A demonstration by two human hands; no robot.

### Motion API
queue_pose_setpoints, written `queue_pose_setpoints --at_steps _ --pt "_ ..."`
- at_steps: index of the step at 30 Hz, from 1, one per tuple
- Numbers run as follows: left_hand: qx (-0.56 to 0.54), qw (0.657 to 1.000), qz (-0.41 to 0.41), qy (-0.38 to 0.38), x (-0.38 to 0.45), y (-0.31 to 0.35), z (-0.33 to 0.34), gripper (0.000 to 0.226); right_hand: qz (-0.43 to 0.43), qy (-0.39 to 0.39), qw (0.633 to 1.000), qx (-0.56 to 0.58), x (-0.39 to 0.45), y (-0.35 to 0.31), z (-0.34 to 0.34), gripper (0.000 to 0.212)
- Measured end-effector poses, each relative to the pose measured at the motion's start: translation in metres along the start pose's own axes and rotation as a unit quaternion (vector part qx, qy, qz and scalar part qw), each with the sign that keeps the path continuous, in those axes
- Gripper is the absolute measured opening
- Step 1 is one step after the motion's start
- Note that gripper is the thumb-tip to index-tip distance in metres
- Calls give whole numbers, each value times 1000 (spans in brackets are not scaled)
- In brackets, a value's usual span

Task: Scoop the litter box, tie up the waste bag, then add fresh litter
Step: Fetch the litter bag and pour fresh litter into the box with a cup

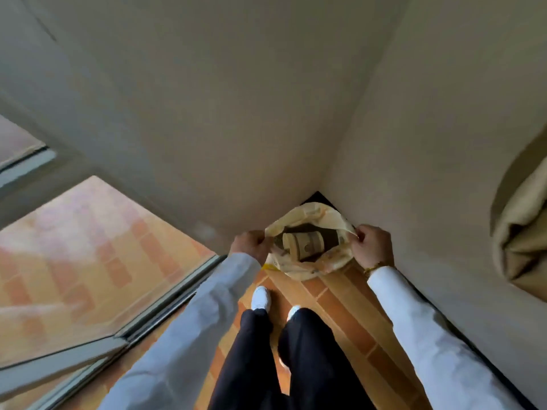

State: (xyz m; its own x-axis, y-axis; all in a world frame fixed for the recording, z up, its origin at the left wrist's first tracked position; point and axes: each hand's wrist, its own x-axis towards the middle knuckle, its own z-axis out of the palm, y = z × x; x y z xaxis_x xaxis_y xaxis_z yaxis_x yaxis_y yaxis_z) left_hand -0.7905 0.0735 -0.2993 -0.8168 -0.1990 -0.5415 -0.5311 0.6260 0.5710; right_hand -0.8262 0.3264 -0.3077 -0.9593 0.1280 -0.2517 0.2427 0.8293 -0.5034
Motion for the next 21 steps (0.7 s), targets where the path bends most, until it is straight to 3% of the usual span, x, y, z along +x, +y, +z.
queue_pose_setpoints --at_steps 8,21 --pt "43 997 -9 -70 157 -22 86 23 89 -21 996 2 118 64 94 13" --pt "63 987 15 -150 384 -115 321 27 200 -17 979 -18 265 260 302 29"
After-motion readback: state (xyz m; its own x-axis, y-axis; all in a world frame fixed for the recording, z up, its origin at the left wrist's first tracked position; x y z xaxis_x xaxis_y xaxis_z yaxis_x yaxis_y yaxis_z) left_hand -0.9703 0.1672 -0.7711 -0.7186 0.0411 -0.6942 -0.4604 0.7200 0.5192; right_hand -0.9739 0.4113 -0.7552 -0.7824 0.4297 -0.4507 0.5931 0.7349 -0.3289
